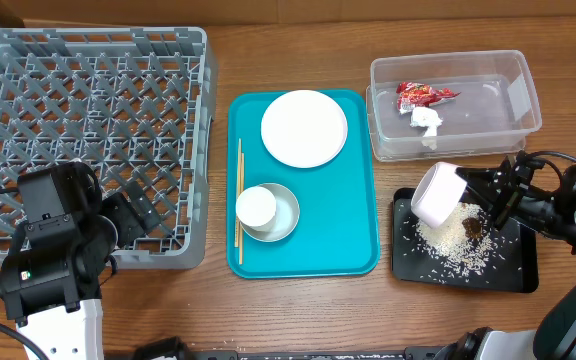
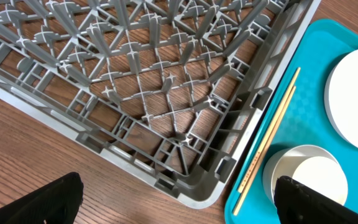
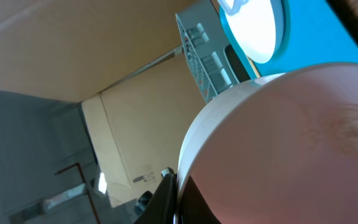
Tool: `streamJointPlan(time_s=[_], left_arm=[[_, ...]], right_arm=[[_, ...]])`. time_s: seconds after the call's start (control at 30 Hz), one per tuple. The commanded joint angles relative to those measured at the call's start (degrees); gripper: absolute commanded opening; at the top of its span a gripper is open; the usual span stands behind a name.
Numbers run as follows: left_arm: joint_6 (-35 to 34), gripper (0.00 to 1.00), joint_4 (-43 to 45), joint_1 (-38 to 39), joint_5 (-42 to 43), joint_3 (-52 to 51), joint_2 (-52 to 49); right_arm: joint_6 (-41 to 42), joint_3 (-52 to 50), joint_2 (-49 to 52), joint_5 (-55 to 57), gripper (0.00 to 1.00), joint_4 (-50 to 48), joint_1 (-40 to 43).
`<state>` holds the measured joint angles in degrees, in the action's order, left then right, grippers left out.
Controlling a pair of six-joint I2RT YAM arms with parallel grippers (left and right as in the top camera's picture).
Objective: Sort waste into correct bins and load items into the dishwasher
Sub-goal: 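Carry the rice bowl to the black tray and tip out the rice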
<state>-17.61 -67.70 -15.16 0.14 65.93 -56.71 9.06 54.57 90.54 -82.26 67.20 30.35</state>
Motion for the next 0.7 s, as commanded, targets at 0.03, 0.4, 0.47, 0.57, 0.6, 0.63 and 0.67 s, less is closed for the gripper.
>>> streamJointPlan(time_s=[0.03, 0.4, 0.47, 0.57, 0.6, 0.63, 0.67], left_arm=[[0.87, 1.0, 0.22, -0.42, -0.33, 0.76, -0.2], [0.87, 1.0, 0.22, -0.42, -0.33, 0.76, -0.2], [0.87, 1.0, 0.22, -0.42, -0.33, 0.76, -0.2], [0.87, 1.0, 0.22, -0.42, -0.33, 0.76, -0.2], [0.87, 1.0, 0.22, -0.42, -0.33, 0.76, -0.2], [0.87, 1.0, 0.22, -0.42, -0.33, 0.76, -0.2], [0.87, 1.0, 0.24, -0.42, -0.33, 0.76, -0.2]], right_arm=[[0.15, -0.26, -0.85, -2.12, 0.04, 1.68, 0.26], [0.13, -0.26, -0.85, -4.44, 0.04, 2.56, 0.26], [0.11, -0.26, -0.85, -4.44, 0.04, 2.56, 0.26], [0.09, -0.26, -0.85, -4.35, 0.04, 2.51, 0.26], [0.09, -0.24, -0.85, -3.06, 0.04, 2.14, 0.26], [0.13, -0.24, -0.85, -1.29, 0.04, 1.86, 0.26], [0.15, -0.24, -0.85, 2.58, 0.04, 1.4, 0.26]])
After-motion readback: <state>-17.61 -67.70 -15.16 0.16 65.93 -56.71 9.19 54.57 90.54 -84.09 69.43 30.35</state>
